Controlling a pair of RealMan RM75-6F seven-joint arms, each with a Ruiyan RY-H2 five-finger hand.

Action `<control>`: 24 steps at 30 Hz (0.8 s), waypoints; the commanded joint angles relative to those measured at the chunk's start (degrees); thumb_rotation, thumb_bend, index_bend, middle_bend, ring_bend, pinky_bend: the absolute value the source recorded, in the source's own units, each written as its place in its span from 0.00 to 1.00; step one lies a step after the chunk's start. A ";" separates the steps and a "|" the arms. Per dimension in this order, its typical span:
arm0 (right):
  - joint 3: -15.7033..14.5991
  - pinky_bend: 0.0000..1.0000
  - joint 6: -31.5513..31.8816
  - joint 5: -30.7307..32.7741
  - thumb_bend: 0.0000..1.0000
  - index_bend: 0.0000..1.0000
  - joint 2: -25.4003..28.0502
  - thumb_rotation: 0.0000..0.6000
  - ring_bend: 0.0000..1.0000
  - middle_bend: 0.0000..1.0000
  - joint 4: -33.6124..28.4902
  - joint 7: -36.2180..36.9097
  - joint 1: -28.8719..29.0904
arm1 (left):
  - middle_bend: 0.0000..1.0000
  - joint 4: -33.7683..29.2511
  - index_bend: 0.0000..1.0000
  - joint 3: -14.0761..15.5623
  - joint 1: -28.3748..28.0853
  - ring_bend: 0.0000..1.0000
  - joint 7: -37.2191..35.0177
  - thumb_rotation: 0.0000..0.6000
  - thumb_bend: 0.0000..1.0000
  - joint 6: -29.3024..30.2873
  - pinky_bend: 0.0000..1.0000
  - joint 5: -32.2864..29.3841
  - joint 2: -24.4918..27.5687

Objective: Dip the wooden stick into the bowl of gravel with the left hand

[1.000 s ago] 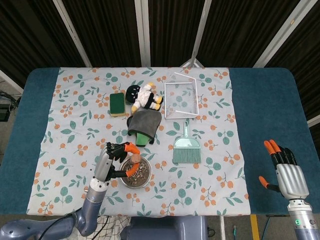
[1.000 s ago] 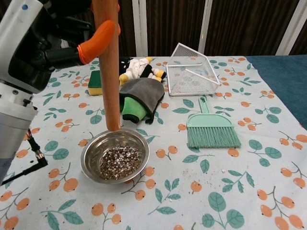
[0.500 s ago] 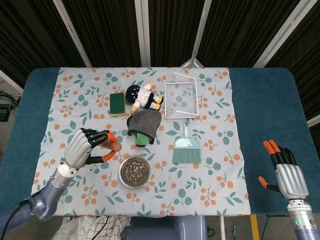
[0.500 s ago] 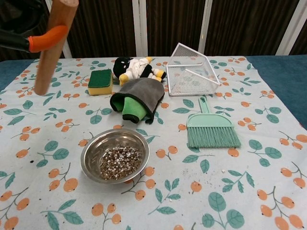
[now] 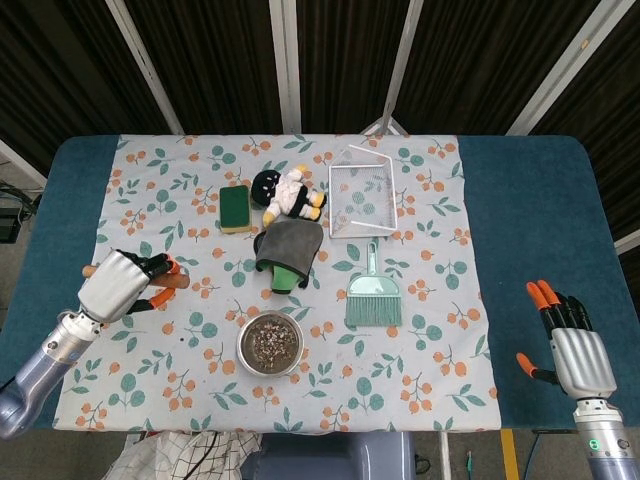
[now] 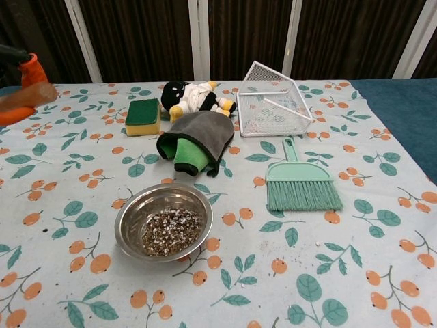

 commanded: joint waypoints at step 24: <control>0.04 0.00 -0.18 0.14 0.27 0.00 0.11 1.00 0.00 0.00 -0.14 -0.13 0.08 | 0.60 15.28 0.53 5.78 1.16 0.87 0.68 1.00 0.88 -5.41 0.96 -0.55 -12.01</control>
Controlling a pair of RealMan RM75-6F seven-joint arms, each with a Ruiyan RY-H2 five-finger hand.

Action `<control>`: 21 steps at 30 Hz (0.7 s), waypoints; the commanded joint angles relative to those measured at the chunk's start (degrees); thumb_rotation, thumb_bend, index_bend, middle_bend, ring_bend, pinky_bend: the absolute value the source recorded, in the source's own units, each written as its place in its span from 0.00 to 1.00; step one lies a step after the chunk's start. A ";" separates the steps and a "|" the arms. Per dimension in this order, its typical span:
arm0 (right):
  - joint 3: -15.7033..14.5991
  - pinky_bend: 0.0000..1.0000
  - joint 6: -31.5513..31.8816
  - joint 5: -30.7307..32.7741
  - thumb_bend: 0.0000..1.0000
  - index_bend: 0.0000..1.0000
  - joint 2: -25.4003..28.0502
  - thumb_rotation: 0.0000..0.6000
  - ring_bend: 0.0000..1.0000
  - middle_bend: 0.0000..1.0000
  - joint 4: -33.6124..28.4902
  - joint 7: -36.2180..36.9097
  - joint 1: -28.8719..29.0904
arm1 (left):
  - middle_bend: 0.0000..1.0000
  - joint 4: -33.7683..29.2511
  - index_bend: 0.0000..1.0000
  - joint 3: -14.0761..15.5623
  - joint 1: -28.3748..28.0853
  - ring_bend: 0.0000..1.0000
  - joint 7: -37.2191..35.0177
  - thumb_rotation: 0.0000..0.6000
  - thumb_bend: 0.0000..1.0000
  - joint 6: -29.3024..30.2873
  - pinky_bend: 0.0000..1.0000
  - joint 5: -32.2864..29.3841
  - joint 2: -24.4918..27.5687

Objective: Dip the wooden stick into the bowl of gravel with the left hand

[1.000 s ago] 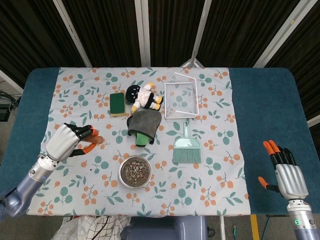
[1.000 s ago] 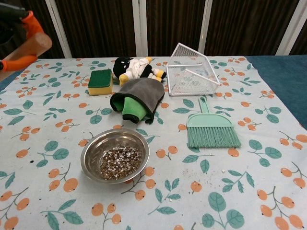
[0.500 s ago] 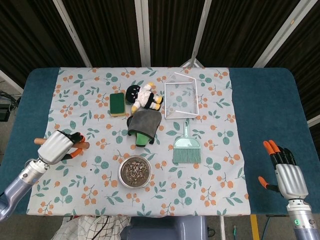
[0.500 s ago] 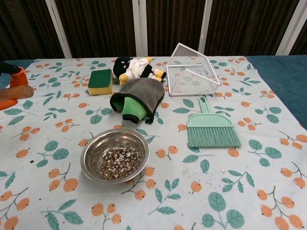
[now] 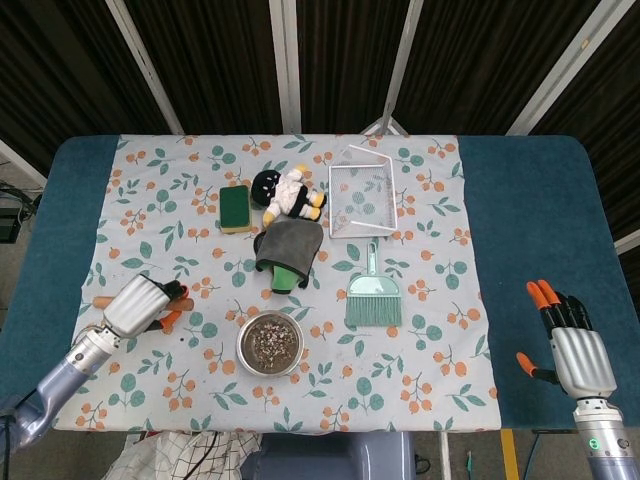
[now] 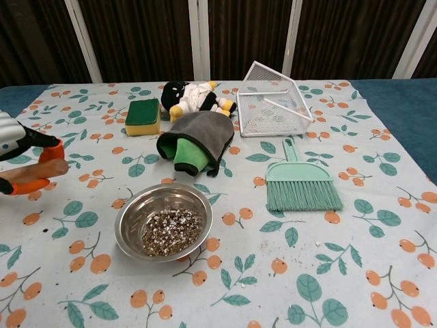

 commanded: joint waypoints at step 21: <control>-0.18 0.00 0.28 -0.37 0.27 0.00 -0.04 1.00 0.00 0.00 0.17 0.25 -0.18 | 0.31 -11.89 0.28 -1.89 1.30 0.81 5.59 1.00 0.32 -0.97 0.91 -4.83 2.87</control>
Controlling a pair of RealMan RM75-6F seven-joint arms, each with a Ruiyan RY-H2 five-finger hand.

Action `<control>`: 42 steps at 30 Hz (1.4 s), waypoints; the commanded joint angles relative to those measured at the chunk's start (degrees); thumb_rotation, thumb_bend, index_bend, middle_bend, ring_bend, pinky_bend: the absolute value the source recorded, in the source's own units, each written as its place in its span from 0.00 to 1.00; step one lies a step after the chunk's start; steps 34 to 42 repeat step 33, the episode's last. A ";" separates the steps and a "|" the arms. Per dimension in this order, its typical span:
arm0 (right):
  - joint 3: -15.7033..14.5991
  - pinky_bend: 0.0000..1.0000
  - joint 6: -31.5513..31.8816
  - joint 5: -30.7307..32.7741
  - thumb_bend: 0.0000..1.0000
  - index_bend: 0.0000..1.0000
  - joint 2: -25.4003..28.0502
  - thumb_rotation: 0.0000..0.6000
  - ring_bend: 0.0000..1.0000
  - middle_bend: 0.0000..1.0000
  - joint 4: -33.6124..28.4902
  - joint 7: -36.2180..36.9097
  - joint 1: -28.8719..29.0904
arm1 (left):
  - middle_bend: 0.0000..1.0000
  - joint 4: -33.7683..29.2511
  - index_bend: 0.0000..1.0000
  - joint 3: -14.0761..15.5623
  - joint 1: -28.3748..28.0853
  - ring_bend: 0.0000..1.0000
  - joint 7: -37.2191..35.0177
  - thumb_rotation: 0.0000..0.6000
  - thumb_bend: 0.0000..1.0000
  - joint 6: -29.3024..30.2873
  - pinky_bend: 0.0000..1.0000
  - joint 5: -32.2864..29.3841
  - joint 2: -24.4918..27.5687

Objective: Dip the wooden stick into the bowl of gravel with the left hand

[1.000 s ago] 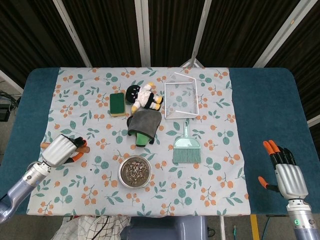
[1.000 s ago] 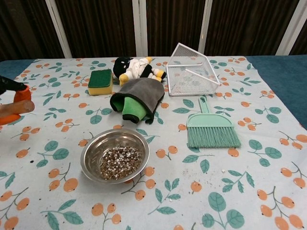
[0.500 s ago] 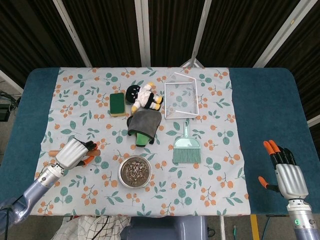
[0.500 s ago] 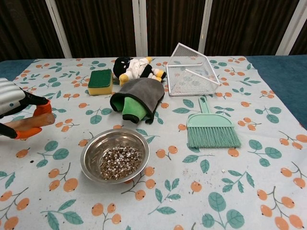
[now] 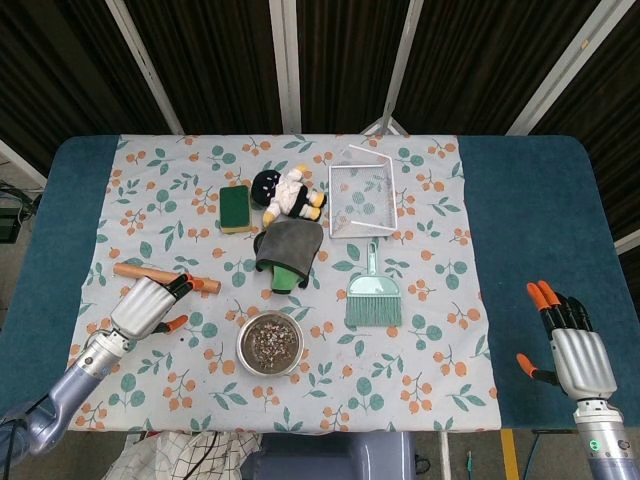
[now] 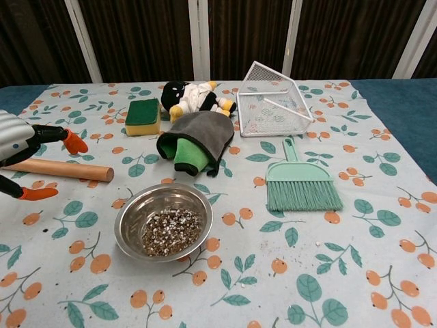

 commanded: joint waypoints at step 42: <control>-0.23 0.00 5.82 -6.97 0.27 0.00 -2.62 1.00 0.00 0.00 4.22 -1.29 -0.32 | 0.00 -44.50 0.00 2.27 23.39 0.00 18.93 1.00 0.10 16.21 0.00 -8.63 24.46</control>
